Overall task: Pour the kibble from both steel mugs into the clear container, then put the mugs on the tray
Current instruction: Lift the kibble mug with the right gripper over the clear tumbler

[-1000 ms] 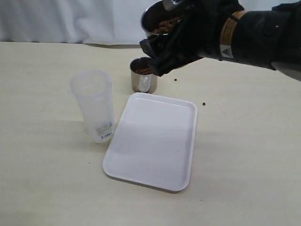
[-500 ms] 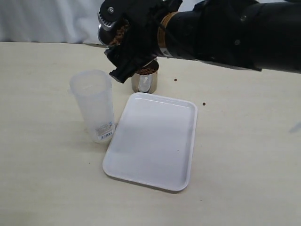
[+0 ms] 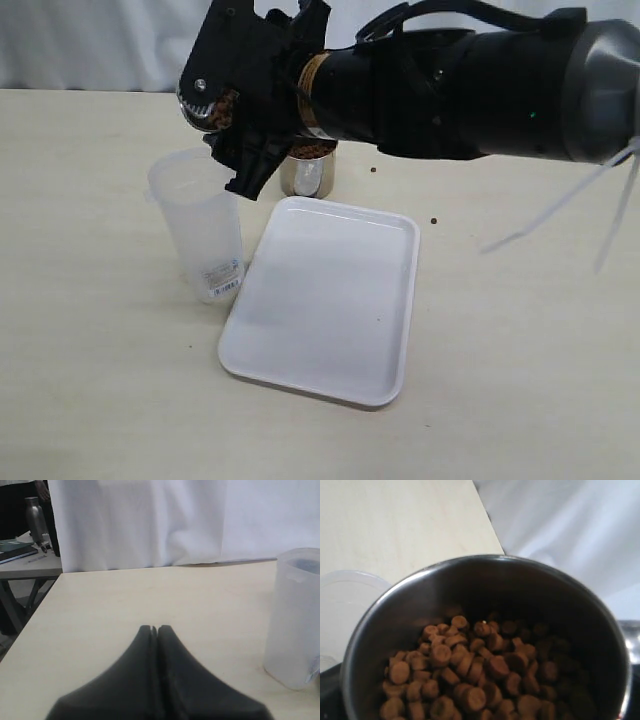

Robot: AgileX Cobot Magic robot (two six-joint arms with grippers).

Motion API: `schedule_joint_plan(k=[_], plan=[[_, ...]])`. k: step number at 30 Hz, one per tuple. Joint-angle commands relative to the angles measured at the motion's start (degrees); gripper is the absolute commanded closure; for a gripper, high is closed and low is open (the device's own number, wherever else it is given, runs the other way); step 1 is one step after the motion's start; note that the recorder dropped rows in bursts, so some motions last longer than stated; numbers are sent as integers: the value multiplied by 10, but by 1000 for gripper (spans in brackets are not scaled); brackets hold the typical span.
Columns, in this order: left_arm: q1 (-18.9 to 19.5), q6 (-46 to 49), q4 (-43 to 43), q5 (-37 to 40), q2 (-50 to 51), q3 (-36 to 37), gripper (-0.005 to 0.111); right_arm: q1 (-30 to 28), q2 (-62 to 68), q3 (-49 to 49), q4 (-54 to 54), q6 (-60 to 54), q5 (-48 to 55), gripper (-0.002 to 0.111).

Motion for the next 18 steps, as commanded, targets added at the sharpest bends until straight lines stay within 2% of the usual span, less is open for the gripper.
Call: schedule_joint_plan(k=[1, 18], plan=[[1, -1, -1, -7, 3, -3, 107, 1, -1, -6, -10, -39, -12, 103], [1, -1, -1, -7, 3, -3, 107, 1, 10, -35, -10, -106, -13, 103]])
